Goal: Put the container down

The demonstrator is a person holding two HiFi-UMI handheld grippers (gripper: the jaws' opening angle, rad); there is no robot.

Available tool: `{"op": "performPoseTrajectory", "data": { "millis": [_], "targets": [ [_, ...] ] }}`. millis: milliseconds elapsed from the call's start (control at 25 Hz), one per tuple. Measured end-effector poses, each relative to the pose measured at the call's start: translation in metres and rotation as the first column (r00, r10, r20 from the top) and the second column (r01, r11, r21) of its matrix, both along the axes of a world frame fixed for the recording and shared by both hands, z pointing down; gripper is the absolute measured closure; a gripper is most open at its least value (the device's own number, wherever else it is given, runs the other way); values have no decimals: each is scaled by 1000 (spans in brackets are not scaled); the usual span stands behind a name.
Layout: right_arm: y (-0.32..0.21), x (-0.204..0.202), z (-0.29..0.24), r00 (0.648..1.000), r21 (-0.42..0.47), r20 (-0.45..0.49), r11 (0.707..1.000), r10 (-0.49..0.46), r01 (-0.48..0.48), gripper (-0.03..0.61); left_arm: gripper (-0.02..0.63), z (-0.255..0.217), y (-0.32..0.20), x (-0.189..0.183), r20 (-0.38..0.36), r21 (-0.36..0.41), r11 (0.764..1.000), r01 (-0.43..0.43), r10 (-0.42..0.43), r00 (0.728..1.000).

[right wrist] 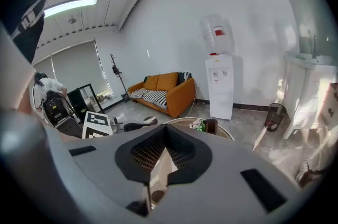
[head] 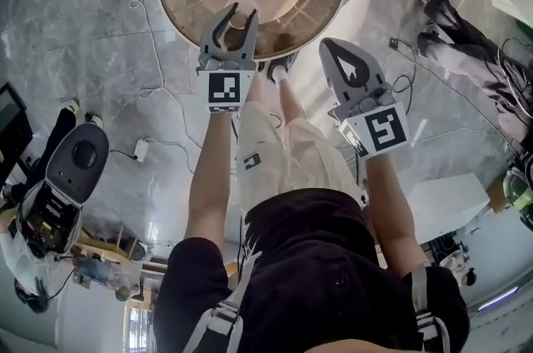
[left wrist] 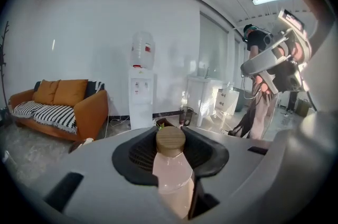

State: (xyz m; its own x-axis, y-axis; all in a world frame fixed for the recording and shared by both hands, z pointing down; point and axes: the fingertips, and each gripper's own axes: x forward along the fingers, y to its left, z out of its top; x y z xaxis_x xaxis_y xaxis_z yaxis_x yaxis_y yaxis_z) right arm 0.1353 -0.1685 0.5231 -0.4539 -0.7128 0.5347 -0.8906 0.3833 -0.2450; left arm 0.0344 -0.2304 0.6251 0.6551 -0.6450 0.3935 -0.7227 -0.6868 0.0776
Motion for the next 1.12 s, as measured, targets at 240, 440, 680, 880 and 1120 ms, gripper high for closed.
{"op": "performPoseTrajectory", "data": {
  "millis": [240, 440, 680, 880, 1120],
  "targets": [
    [-7, -11, 32, 1000, -28, -16, 1000, -6, 6, 574, 474, 65, -15, -3, 13, -48, 999, 9, -8, 1000],
    [-7, -12, 45, 1000, -46, -15, 999, 4, -4, 574, 474, 106, -19, 0, 48, -67, 998, 3, 1, 999],
    [-8, -11, 63, 1000, -74, -26, 997, 13, -15, 574, 474, 138, -26, 1, 72, -81, 997, -8, 14, 997],
    [-11, -12, 73, 999, -87, -24, 996, 25, -27, 574, 474, 157, -30, 2, 82, -89, 996, -18, 25, 996],
    [-11, -14, 80, 999, -95, -22, 995, 30, -32, 574, 474, 177, -31, 3, 98, -111, 994, -26, 37, 994]
  ]
}}
